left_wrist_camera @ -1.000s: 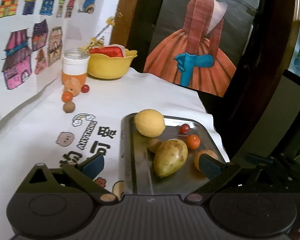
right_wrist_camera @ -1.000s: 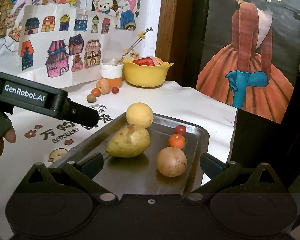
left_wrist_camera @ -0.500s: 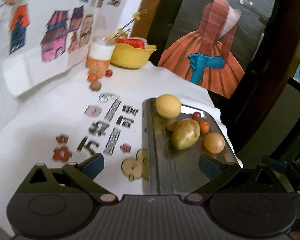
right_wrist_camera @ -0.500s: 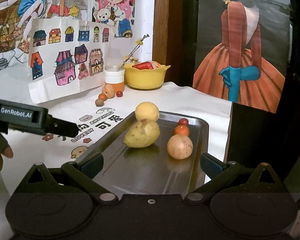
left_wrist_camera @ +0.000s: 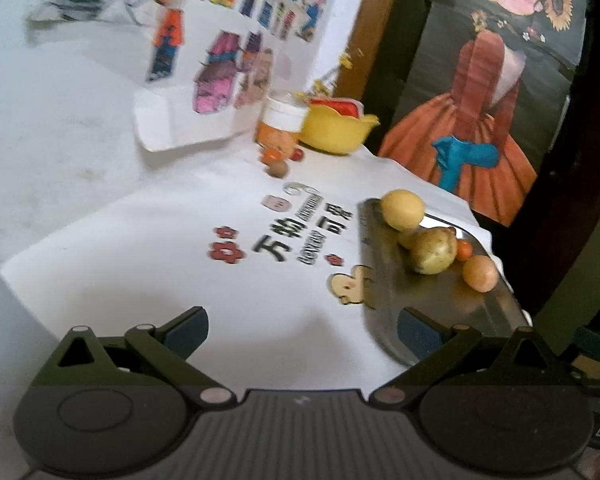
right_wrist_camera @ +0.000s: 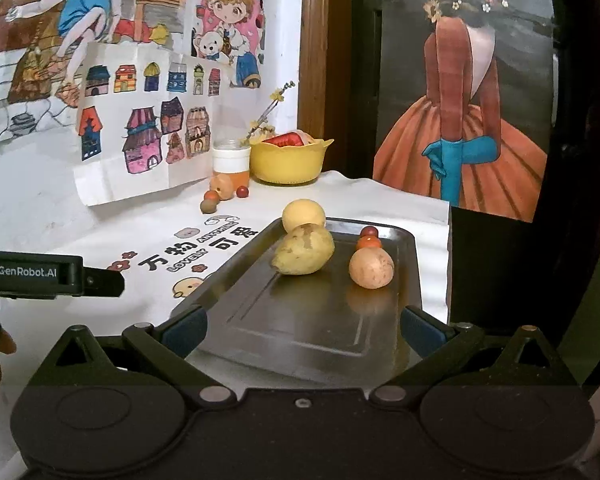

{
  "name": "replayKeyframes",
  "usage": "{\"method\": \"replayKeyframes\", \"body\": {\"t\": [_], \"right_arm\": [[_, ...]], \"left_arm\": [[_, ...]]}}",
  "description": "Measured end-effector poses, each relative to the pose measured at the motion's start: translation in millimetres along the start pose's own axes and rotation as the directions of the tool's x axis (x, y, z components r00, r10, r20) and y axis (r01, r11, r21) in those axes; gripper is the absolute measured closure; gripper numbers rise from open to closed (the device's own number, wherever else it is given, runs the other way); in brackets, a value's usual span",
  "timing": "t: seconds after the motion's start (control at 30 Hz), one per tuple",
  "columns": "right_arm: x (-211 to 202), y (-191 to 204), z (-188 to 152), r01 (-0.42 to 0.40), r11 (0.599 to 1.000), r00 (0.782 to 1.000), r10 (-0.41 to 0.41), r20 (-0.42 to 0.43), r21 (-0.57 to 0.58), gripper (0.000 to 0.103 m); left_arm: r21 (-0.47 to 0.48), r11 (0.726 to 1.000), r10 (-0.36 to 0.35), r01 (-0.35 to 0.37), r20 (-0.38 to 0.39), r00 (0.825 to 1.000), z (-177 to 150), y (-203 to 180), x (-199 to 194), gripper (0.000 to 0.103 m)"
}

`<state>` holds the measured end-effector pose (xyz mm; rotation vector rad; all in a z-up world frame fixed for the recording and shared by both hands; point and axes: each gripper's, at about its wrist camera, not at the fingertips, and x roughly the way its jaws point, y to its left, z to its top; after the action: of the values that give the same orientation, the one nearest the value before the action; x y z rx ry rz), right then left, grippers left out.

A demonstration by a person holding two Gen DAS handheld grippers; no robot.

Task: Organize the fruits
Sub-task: 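Move both open tools away from the tray toward the jar and bowl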

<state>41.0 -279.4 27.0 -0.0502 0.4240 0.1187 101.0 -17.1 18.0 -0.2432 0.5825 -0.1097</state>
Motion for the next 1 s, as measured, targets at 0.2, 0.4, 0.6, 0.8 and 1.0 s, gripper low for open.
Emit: {"method": "replayKeyframes", "body": {"t": [0.2, 0.4, 0.6, 0.8, 1.0], "right_arm": [[-12.3, 16.4, -11.0, -0.022, 1.000, 1.000, 0.022, -0.015, 0.013, 0.001], [-22.1, 35.9, -18.0, -0.059, 0.998, 0.997, 0.058, -0.041, -0.007, 0.001], [-27.7, 52.5, -16.5, -0.093, 0.995, 0.995, 0.091, -0.047, -0.031, 0.001], [-27.9, 65.9, -12.0, -0.149, 0.988, 0.987, 0.146, -0.069, -0.039, 0.001], [-23.2, 71.6, 3.6, -0.195, 0.980, 0.979, 0.192, -0.073, -0.033, 0.001]], "left_arm": [[0.043, 0.998, 0.034, -0.036, 0.047, 0.998, -11.1, 6.1, -21.4, 0.000], [0.057, 0.997, 0.045, -0.048, 0.056, 0.997, -16.2, 14.2, -34.4, 0.000], [0.039, 0.997, 0.063, -0.065, 0.044, 0.997, -20.5, 27.1, -41.7, 0.000], [0.004, 0.998, 0.069, -0.069, 0.027, 0.997, -19.5, 41.3, -45.2, 0.000], [0.005, 0.997, 0.079, -0.079, 0.016, 0.997, -12.1, 47.6, -43.1, 0.000]]}}
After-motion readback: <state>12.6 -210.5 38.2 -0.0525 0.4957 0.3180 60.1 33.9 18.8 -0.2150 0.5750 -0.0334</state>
